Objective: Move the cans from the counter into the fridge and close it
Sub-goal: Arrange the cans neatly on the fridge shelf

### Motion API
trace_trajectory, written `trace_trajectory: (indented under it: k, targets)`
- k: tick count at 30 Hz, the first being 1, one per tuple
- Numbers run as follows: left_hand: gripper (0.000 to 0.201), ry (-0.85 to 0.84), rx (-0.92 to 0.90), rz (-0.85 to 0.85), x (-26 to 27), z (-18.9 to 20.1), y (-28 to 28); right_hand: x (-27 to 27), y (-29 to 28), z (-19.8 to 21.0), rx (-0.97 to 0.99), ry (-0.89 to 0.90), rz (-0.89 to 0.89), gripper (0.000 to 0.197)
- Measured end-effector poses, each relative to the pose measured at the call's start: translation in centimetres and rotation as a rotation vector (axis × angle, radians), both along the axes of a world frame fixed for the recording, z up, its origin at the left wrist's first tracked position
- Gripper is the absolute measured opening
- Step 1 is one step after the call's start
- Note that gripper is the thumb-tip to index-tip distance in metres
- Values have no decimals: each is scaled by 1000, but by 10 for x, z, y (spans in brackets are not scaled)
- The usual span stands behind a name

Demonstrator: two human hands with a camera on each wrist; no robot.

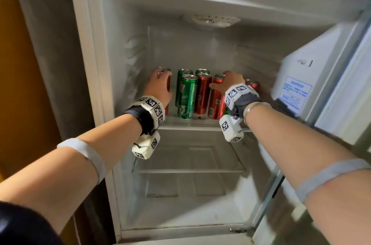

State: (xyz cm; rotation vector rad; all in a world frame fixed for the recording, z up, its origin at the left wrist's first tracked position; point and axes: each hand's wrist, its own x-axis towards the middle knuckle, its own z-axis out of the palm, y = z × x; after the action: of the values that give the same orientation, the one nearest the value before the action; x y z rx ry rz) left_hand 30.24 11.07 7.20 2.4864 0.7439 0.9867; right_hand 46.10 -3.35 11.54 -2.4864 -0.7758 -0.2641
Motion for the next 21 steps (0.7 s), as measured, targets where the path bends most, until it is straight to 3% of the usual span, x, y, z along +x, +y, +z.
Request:
trace_trajectory:
  k: [10, 15, 18, 21]
  targets:
    - [71, -21, -75, 102, 13, -8, 1, 2, -1, -14, -98, -79, 52, 61]
    - [80, -20, -134, 133, 11, -10, 7, -3, 7, -9, -39, -187, 14, 48]
    - [70, -35, -188, 159, 11, -9, 10, -10, 20, -4, 8, -179, 104, 39]
    - [74, -22, -243, 151, 15, -9, 11, -13, 35, -3, 51, -165, 222, 32]
